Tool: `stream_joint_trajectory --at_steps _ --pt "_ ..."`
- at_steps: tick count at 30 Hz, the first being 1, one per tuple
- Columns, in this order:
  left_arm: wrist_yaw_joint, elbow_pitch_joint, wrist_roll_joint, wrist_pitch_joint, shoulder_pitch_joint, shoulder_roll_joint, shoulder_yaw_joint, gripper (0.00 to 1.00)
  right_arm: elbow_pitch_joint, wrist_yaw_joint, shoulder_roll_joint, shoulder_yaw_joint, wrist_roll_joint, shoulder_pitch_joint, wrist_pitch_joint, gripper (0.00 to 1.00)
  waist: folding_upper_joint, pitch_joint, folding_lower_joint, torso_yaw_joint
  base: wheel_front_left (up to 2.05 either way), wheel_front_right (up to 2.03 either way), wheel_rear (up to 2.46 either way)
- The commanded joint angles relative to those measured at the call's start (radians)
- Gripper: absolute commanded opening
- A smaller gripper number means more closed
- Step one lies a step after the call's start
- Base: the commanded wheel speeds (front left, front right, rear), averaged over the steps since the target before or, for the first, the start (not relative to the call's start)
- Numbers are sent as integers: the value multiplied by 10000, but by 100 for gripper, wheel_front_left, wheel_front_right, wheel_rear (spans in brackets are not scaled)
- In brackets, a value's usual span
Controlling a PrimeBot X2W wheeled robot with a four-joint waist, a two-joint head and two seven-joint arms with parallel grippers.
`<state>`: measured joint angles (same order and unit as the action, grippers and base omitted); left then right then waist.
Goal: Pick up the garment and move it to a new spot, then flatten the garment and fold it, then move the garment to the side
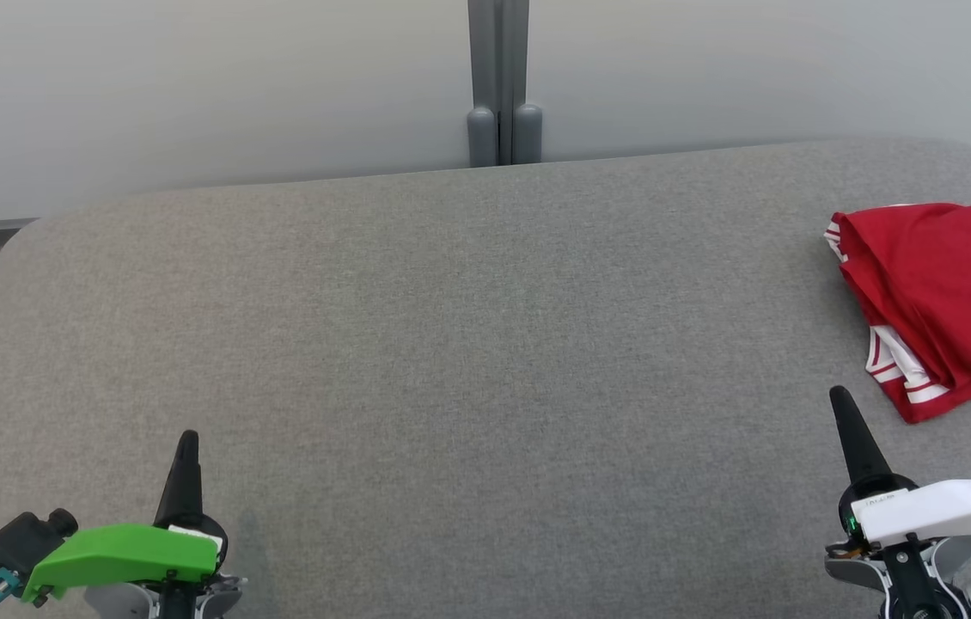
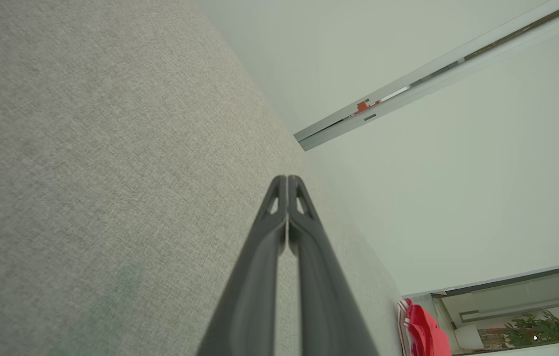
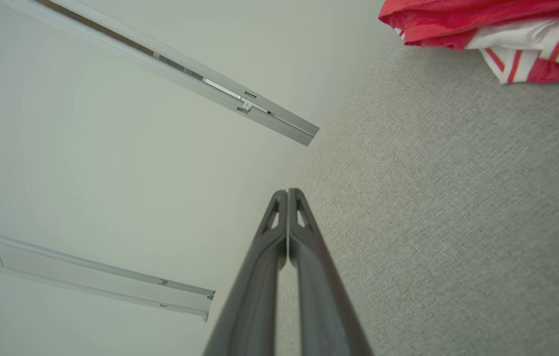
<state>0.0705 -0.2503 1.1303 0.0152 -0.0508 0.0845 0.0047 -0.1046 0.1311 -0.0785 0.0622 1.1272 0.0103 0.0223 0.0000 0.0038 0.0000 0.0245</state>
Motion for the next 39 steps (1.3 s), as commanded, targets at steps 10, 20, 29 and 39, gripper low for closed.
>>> stream_joint_trajectory --at_steps 10,20,29,39 --pt "176 97 1128 -310 -361 -52 300 0 -259 0 -40 62 1184 -434 150 0 0 -1 0 -41 0 0 0" --pt "289 90 1972 -539 -429 -127 497 0 -519 0 -19 95 2094 -628 270 0 0 -2 0 -81 0 0 0" --pt "366 86 2698 -744 -492 -187 658 0 -746 -1 4 130 2847 -773 381 0 0 -3 0 -117 0 0 0" --pt "471 79 3430 -935 -553 -233 818 0 -979 -1 33 169 3617 -914 486 0 0 -5 0 -156 0 0 0"
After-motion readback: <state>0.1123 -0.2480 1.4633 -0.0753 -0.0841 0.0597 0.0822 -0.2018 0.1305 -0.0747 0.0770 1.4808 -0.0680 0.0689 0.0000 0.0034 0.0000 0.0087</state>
